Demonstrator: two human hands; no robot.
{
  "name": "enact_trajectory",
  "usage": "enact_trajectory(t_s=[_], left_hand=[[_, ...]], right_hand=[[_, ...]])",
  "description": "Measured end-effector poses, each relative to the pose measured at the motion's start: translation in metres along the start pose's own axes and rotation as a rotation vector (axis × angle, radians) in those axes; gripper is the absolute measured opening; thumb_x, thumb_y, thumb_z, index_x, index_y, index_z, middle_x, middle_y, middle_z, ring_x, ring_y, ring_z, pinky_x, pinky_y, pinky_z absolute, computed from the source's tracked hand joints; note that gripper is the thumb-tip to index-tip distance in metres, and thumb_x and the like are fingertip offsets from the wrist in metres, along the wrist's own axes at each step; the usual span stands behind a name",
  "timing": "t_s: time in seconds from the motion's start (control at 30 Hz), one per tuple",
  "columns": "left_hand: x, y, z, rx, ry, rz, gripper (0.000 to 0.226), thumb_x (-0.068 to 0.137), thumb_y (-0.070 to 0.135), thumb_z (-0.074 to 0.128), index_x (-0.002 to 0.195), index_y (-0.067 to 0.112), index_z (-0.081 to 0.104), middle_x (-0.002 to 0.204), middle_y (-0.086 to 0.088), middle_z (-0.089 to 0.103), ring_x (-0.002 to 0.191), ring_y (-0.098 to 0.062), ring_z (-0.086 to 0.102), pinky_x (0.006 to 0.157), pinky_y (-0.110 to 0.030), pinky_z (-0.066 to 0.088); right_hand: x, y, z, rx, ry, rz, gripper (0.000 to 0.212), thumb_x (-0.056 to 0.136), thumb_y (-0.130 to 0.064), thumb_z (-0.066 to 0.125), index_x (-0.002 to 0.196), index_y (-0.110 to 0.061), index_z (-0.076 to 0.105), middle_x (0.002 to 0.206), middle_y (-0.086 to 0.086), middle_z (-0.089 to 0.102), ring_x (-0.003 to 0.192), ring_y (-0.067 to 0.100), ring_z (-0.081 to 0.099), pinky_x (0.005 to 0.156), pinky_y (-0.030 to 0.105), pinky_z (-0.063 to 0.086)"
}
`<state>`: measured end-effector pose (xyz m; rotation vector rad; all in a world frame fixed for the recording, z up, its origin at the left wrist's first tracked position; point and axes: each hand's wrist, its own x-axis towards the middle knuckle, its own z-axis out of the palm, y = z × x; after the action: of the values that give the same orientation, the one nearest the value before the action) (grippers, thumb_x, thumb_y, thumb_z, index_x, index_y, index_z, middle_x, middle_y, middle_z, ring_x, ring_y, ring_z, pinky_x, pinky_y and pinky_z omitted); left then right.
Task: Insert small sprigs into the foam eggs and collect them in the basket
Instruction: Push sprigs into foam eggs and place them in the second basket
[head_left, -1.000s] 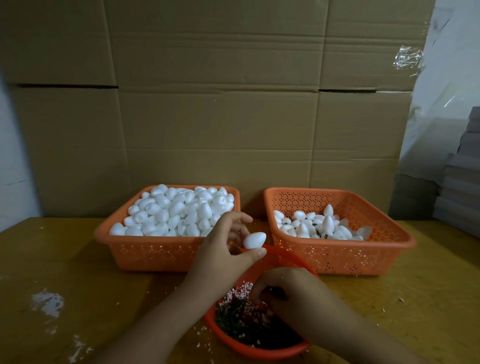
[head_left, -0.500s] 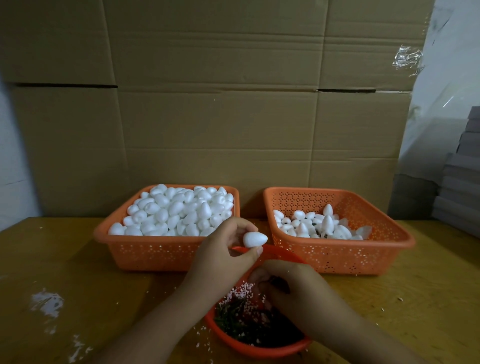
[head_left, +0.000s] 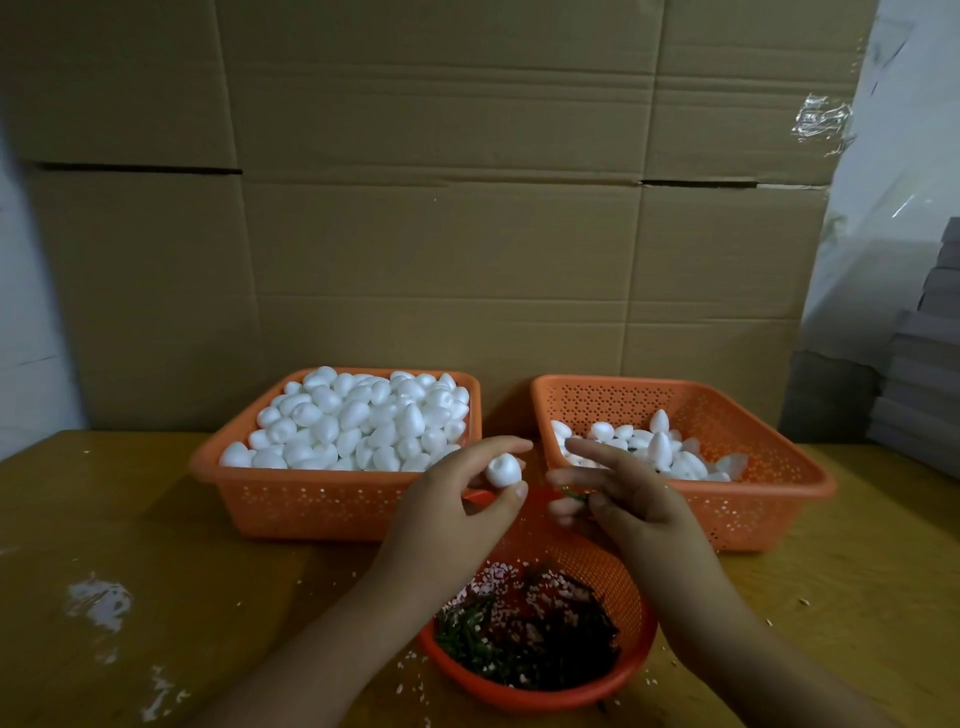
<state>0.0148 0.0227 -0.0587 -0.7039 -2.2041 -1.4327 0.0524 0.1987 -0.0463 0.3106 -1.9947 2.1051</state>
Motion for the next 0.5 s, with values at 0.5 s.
enact_trajectory(t_s=[0.5], left_hand=[[-0.0019, 0.0036, 0.0016, 0.21, -0.047, 0.085, 0.04, 0.084, 0.028, 0.073, 0.112, 0.048, 0.054, 0.11, 0.034, 0.057, 0.097, 0.006, 0.057, 0.072, -0.009, 0.045]], right_hand=[[-0.0034, -0.0005, 0.005, 0.078, 0.154, -0.057, 0.052, 0.087, 0.009, 0.06, 0.127, -0.022, 0.053, 0.088, 0.016, 0.073, 0.079, 0.023, 0.074, 0.068, 0.02, 0.057]])
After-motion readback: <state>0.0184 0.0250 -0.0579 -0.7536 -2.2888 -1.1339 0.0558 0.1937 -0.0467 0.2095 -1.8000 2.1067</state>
